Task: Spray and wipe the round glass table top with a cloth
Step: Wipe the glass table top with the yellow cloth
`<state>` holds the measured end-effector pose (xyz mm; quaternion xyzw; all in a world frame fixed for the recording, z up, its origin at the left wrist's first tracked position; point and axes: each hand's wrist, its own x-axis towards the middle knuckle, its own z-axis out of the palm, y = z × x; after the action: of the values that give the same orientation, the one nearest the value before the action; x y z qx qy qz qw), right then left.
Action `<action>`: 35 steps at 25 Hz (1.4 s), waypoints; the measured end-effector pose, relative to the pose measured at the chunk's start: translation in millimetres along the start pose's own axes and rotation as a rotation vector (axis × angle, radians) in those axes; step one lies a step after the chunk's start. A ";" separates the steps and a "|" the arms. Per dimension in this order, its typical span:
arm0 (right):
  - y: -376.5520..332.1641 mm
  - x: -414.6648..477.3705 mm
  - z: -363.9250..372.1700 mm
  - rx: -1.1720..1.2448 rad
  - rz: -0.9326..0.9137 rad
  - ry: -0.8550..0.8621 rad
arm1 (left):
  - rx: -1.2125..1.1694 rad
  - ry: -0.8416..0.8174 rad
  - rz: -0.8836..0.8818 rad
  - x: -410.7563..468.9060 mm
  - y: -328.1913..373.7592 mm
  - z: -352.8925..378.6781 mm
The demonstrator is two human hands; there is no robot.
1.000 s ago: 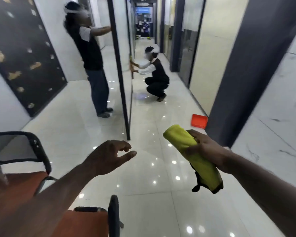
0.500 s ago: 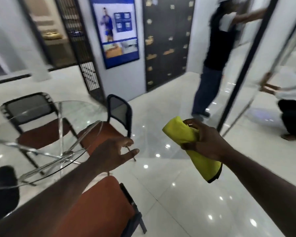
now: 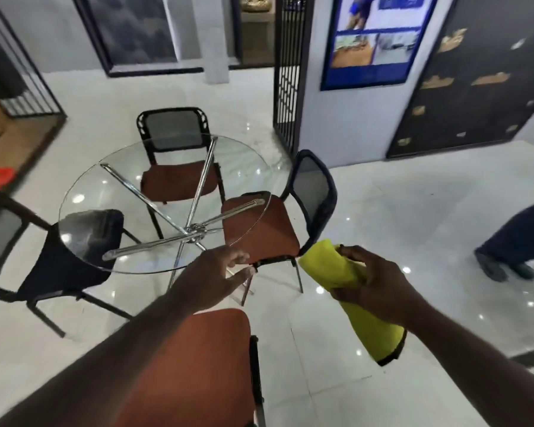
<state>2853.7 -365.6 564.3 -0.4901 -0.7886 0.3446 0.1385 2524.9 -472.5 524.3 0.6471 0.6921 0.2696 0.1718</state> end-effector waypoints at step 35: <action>29.5 559.2 301.3 -0.559 -1.127 -0.421 | 0.417 0.155 -0.861 236.2 -313.7 128.2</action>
<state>2437.1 5.6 259.3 0.0579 -0.9942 0.0901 0.0081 2323.7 -225.1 261.7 0.3006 0.9471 0.0766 0.0823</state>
